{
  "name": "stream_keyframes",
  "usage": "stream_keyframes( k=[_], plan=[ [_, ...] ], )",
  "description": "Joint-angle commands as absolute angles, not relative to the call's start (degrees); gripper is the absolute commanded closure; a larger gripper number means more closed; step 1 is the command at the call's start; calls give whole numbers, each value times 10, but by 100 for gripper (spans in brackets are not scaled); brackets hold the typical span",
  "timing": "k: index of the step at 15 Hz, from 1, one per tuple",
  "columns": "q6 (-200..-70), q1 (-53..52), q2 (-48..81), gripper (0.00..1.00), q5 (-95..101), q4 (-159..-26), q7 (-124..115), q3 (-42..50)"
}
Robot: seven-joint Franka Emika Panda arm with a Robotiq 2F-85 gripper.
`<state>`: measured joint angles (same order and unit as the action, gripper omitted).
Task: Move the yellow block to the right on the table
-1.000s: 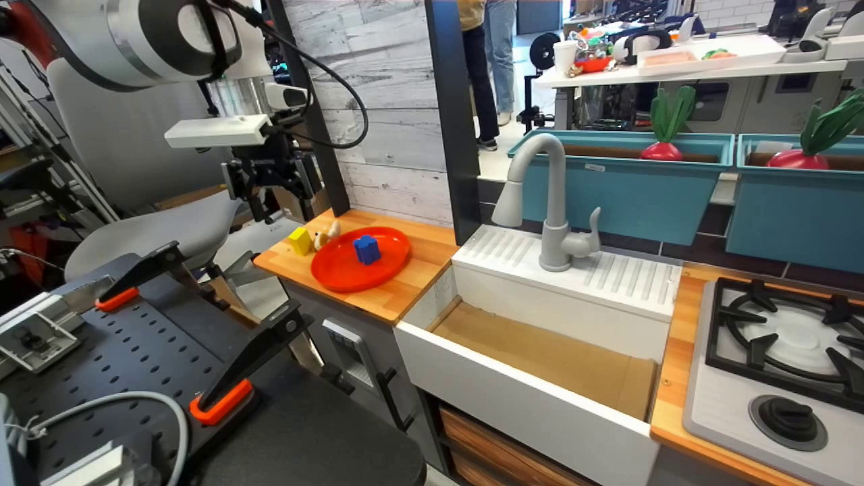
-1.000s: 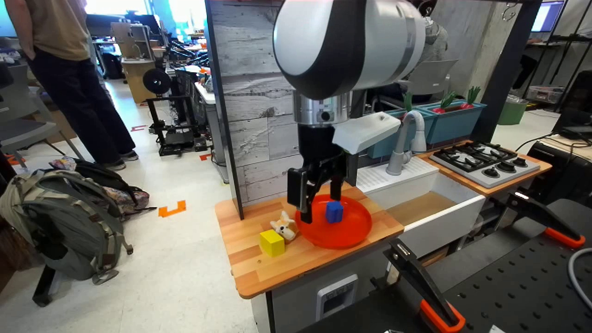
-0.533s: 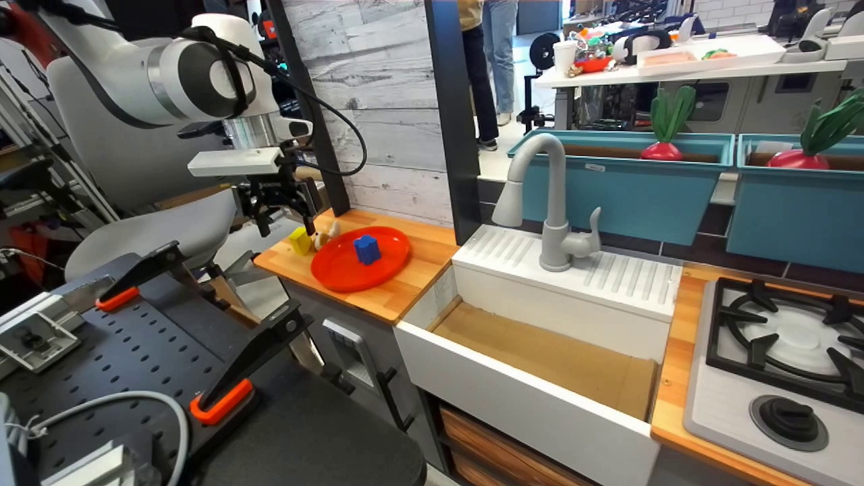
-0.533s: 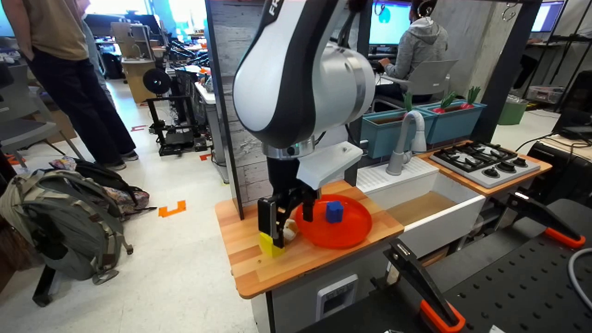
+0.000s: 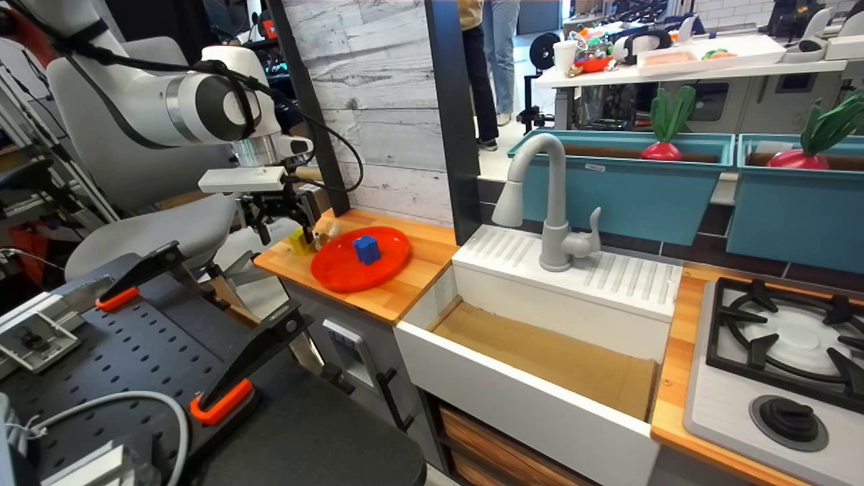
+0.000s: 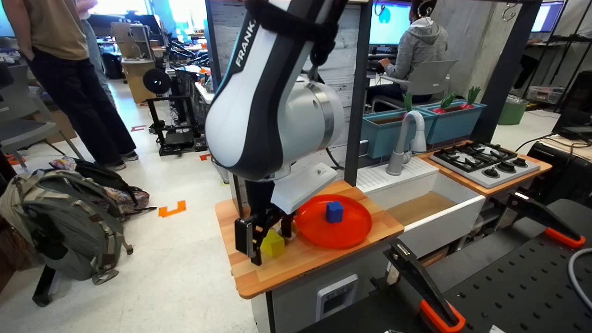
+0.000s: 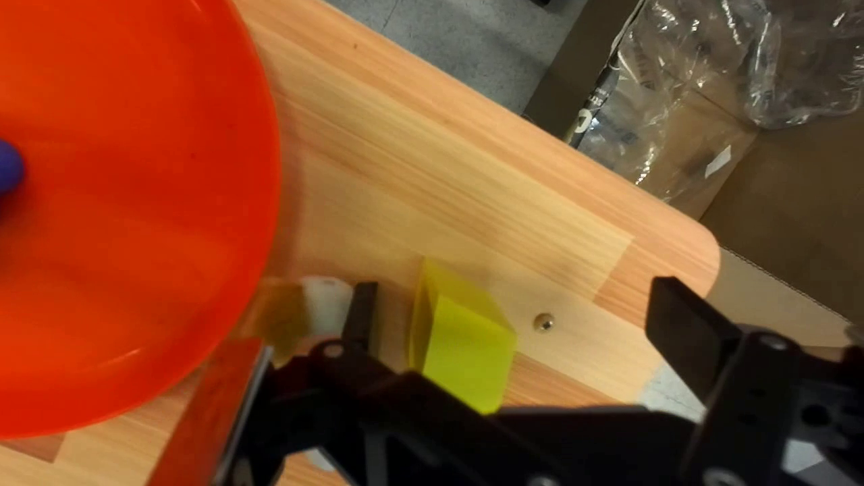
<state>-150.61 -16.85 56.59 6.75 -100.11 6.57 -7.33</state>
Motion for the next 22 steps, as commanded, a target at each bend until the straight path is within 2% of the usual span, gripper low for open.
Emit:
stream_keyframes(
  k=[1, 9, 11, 22],
  plan=[
    [-1502, -177, 590, 19, 78, -968, 62, -77],
    [-1495, -185, 586, 81, 90, -961, 61, -74],
    [-1489, -186, 572, 94, 94, -970, 58, -74],
    [-1515, -136, 380, 92, 83, -1144, 62, -76]
  ],
)
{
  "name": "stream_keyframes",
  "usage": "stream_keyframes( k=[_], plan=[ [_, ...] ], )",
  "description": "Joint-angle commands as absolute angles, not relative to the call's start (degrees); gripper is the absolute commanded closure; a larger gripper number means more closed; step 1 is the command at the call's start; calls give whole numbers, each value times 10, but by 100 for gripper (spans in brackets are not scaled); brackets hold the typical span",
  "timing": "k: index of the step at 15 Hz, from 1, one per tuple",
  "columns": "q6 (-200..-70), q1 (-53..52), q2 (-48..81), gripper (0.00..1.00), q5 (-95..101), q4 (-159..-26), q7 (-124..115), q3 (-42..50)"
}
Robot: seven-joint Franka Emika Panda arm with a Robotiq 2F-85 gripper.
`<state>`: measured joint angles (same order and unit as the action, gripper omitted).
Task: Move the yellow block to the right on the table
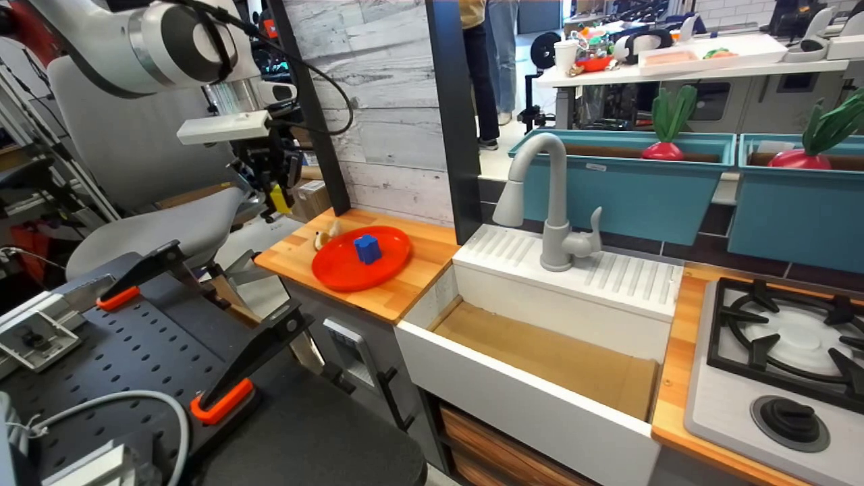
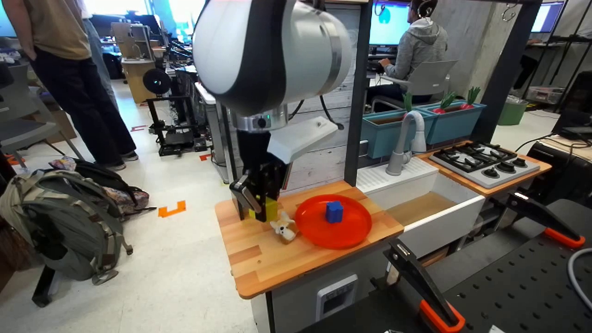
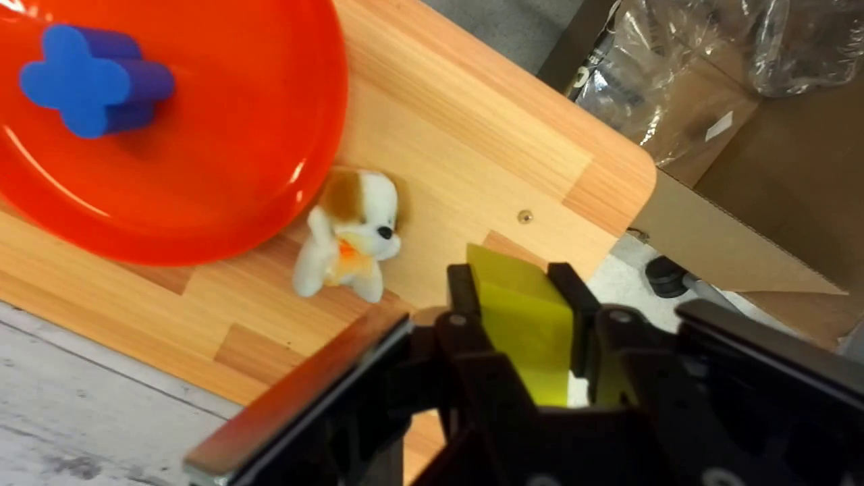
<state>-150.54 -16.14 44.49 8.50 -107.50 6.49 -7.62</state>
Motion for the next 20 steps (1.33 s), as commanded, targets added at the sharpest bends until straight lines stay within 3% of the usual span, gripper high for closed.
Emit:
stream_keyframes(
  k=[1, 9, 14, 20],
  plan=[
    [-1520, -127, 365, 92, 84, -1160, 61, -70],
    [-1604, -16, 306, 92, 71, -1264, 95, -42],
    [-1628, 77, 338, 92, 33, -1249, 154, -61],
    [-1607, 112, 393, 92, 21, -1190, 166, -54]
  ],
)
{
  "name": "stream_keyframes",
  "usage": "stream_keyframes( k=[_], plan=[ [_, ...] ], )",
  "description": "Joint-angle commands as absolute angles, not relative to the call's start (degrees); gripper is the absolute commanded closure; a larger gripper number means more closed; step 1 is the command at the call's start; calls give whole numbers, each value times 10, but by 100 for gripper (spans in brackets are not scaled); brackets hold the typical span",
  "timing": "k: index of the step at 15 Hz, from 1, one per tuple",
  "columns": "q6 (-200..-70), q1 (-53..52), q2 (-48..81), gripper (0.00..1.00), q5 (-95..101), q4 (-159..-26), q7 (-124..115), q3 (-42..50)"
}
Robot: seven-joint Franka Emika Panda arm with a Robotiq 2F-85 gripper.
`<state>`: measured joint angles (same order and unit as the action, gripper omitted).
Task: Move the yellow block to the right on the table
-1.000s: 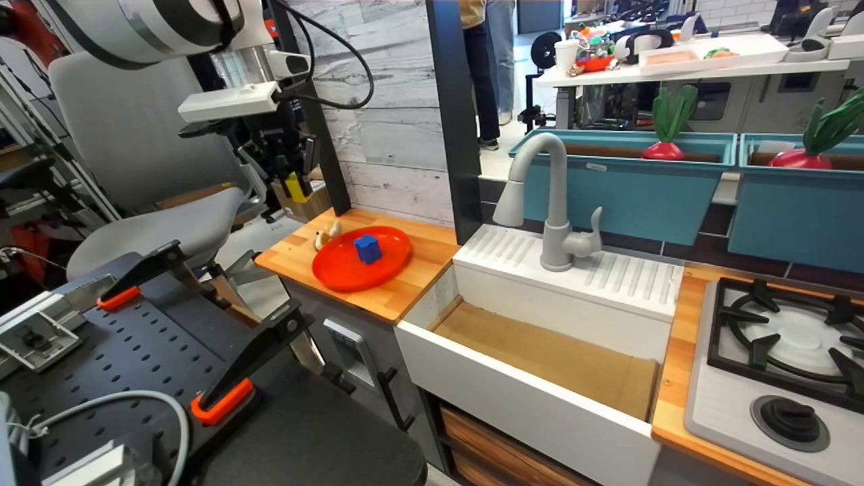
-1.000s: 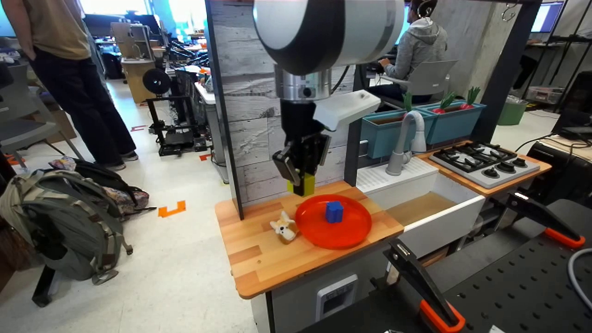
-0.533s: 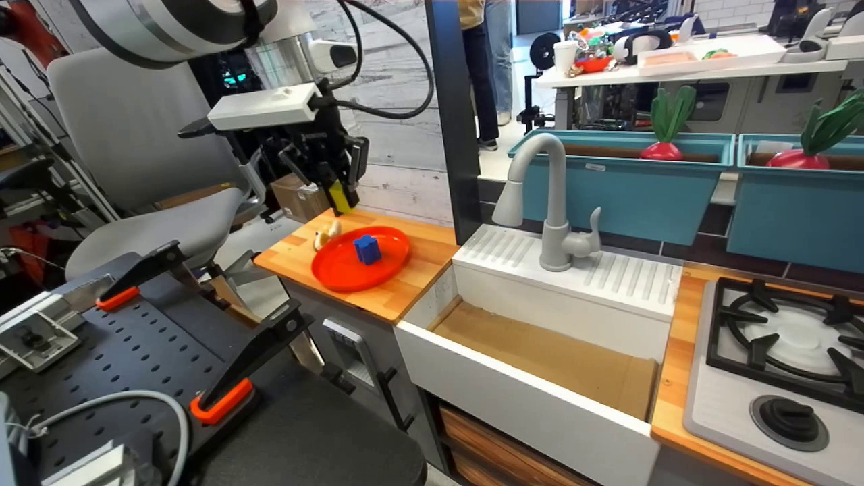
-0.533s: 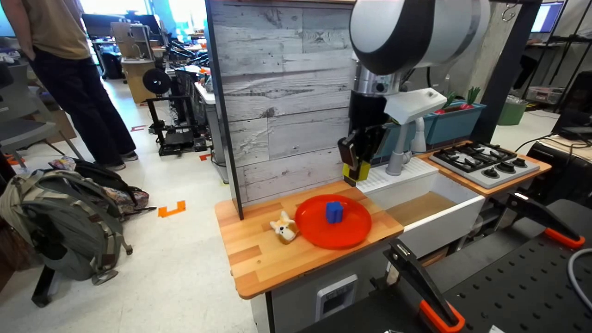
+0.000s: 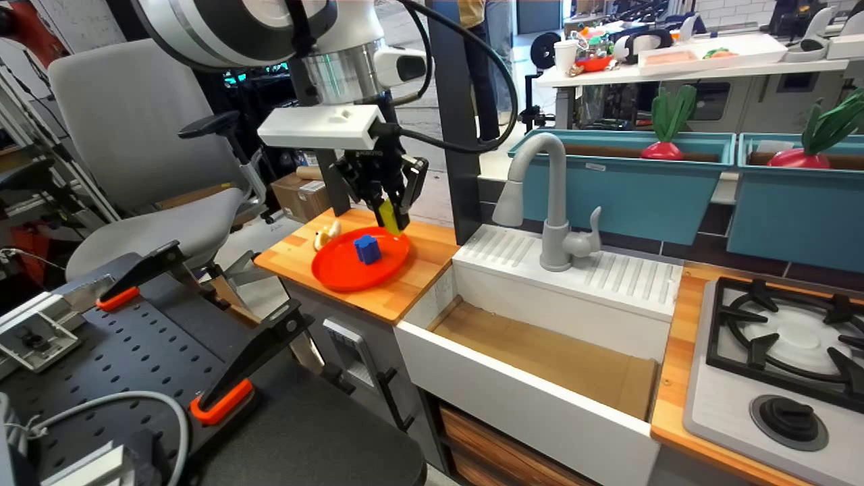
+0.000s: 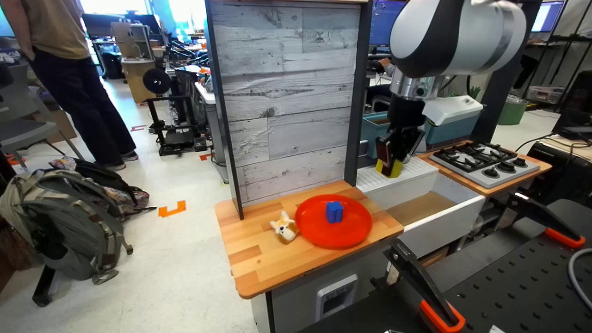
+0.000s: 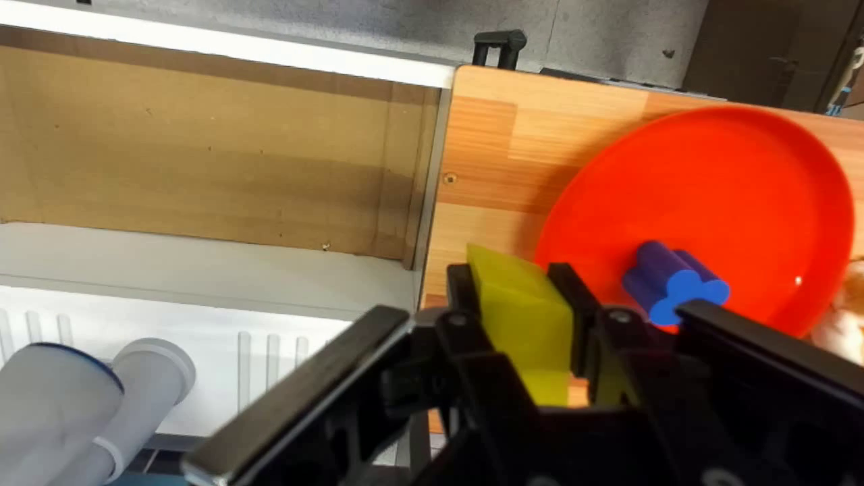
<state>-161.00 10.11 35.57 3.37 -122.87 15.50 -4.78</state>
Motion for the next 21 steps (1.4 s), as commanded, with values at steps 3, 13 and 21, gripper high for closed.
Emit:
stream_keyframes(
  k=[3, 13, 21],
  plan=[
    [-1597, 107, 433, 92, 24, -1150, 158, -50],
    [-1530, 77, 547, 92, 31, -1008, 140, -42],
    [-1492, 50, 585, 92, 32, -946, 119, -33]
  ],
)
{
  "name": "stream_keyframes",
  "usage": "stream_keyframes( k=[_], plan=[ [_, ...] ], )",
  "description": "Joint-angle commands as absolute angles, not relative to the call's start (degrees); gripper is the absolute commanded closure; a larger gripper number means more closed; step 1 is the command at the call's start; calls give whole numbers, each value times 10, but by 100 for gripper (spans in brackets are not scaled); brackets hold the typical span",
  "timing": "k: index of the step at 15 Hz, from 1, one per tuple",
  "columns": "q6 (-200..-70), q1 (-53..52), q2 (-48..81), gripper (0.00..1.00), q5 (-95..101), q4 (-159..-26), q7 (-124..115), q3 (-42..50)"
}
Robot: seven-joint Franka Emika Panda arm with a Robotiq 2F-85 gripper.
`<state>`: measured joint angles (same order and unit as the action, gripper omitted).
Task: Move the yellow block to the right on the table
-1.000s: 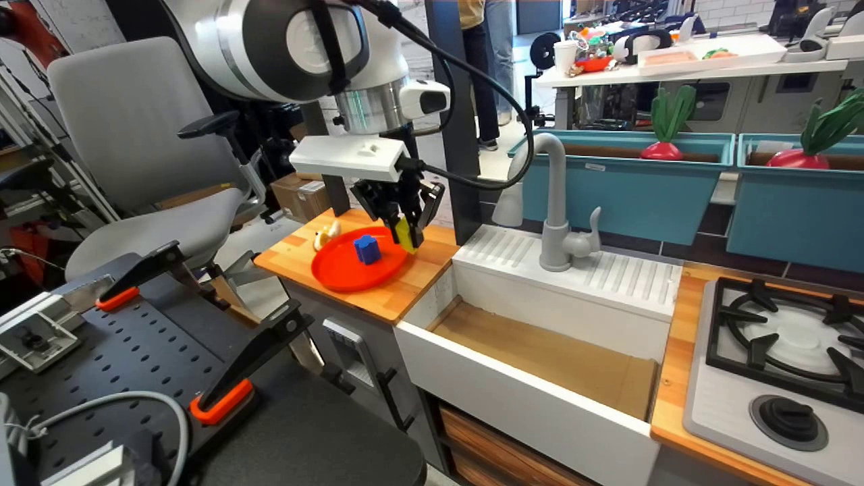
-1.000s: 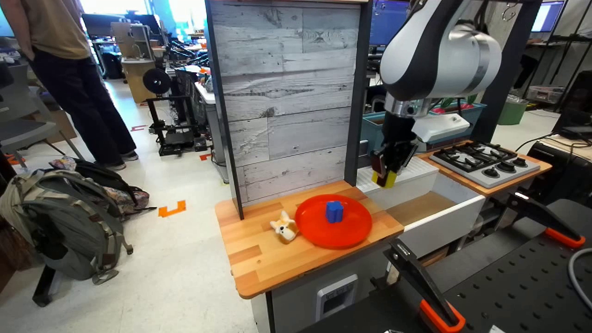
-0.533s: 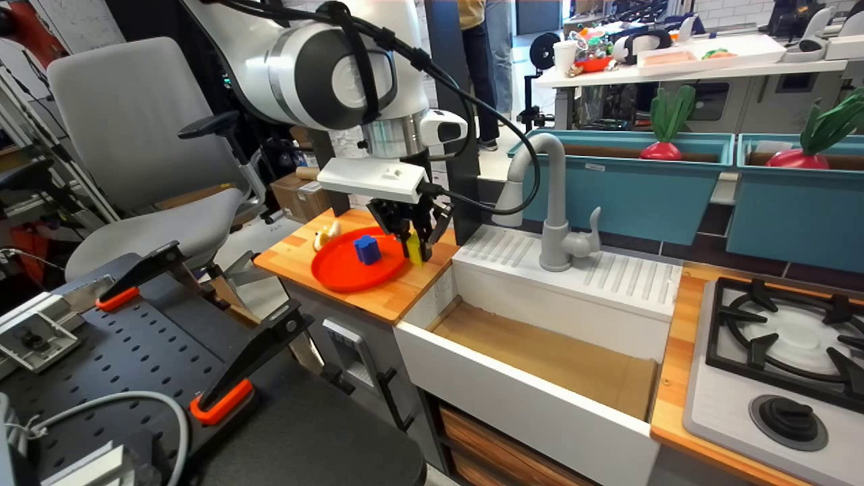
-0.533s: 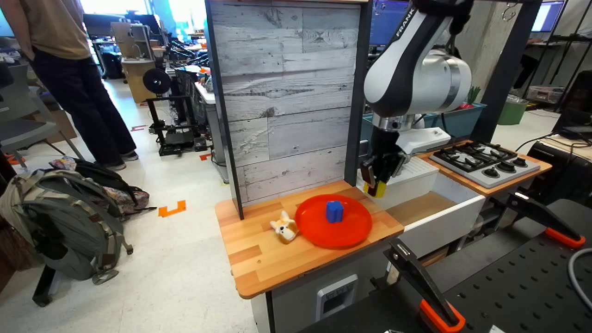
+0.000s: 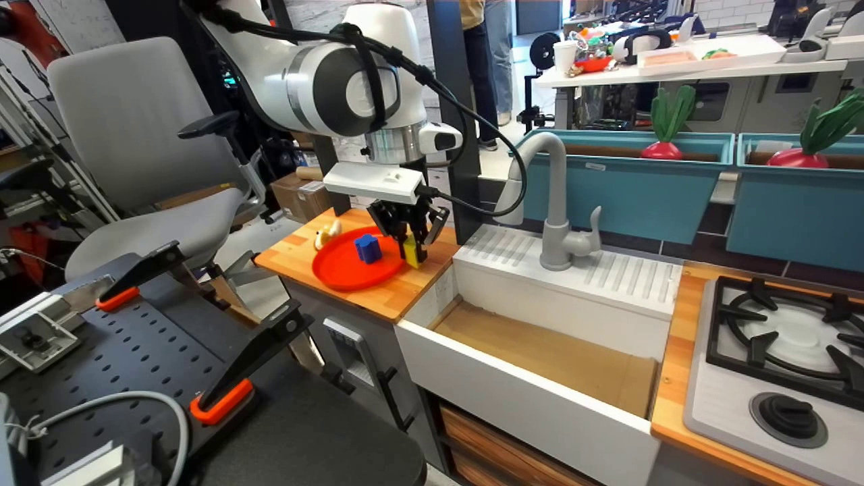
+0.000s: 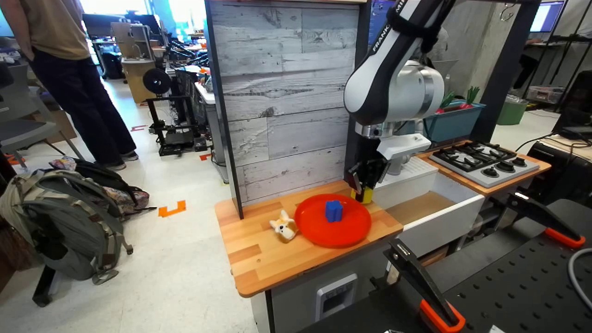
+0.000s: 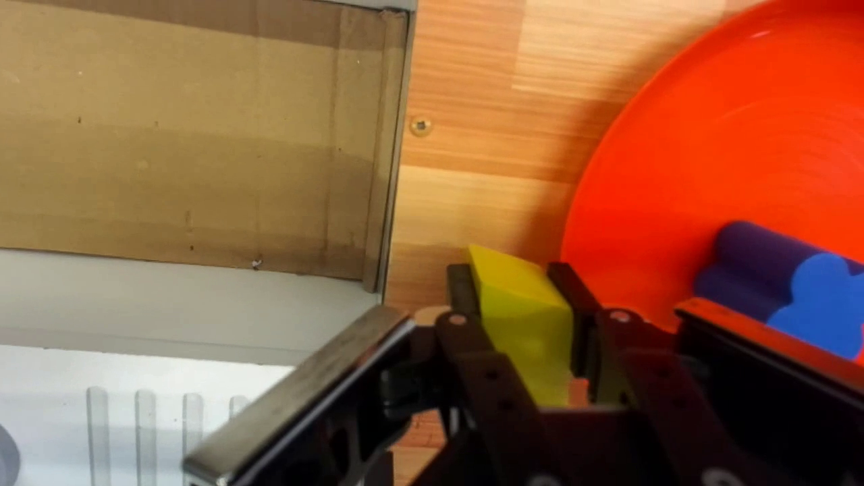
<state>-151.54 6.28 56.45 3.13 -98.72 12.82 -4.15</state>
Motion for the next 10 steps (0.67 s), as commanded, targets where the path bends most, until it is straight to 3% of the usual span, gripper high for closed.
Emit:
stream_keyframes(
  k=[1, 7, 8, 10],
  plan=[
    [-1490, 51, 587, 92, 31, -944, 118, -33],
    [-1487, 50, 589, 92, 31, -941, 111, -30],
    [-1487, 49, 588, 44, 30, -942, 110, -30],
    [-1485, 46, 587, 38, 32, -943, 106, -28]
  ],
)
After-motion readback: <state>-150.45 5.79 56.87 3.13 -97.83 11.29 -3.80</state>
